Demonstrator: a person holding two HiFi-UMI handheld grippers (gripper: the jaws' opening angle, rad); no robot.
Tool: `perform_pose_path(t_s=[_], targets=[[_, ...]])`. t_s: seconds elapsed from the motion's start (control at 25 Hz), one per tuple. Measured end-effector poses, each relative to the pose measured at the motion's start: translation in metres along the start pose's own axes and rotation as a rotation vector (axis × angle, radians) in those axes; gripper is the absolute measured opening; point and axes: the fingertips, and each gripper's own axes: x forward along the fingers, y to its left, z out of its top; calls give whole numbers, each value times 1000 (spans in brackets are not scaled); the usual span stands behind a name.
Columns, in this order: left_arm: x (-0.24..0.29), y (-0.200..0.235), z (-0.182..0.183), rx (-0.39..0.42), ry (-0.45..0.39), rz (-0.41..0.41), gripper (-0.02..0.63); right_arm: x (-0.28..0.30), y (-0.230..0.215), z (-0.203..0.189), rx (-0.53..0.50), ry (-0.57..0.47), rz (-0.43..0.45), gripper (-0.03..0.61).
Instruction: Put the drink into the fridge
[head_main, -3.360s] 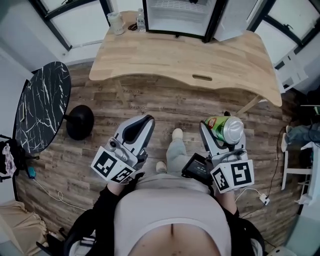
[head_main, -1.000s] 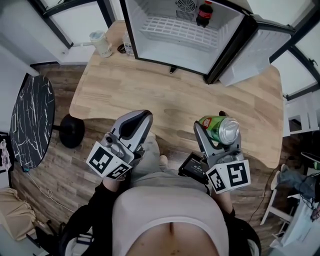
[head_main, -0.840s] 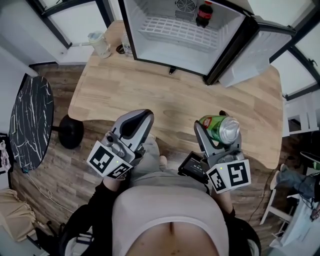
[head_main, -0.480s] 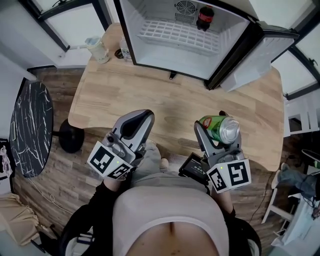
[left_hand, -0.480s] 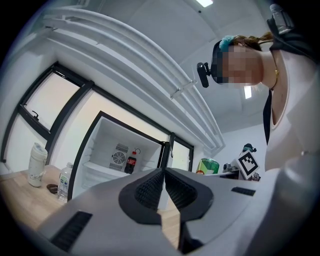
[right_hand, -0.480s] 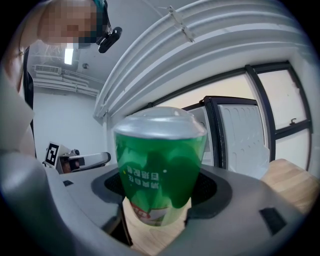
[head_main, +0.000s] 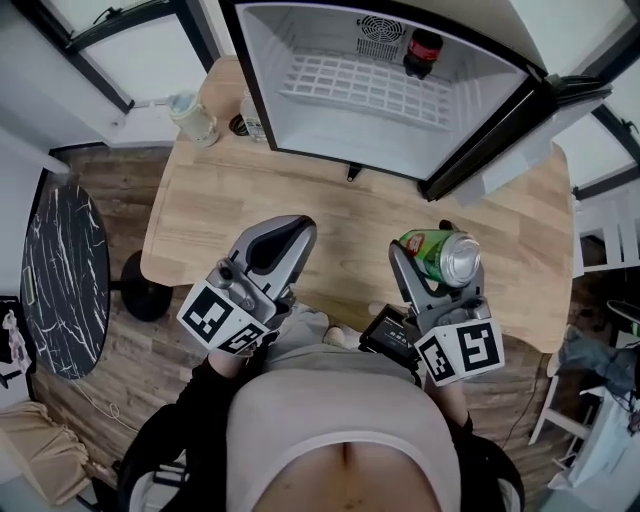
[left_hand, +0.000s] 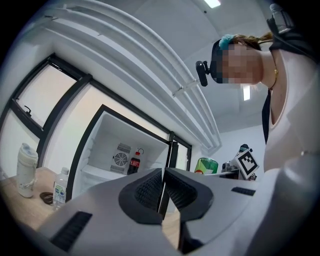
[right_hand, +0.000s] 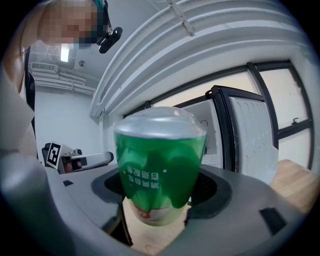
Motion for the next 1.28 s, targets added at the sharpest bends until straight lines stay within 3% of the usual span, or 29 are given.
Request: perform_pose_path(t_s=[0.6,0.92,1.28], targets=[[37,71,2,-39,22,-75,23,67,-7,4,18,9,-56,354],[53,85,-4,-55,44,-142,23,84,-19,3,23,3,-111,354],[65,86,-13,-72,67,-146,23,92,-26,3,17,9,-78,354]])
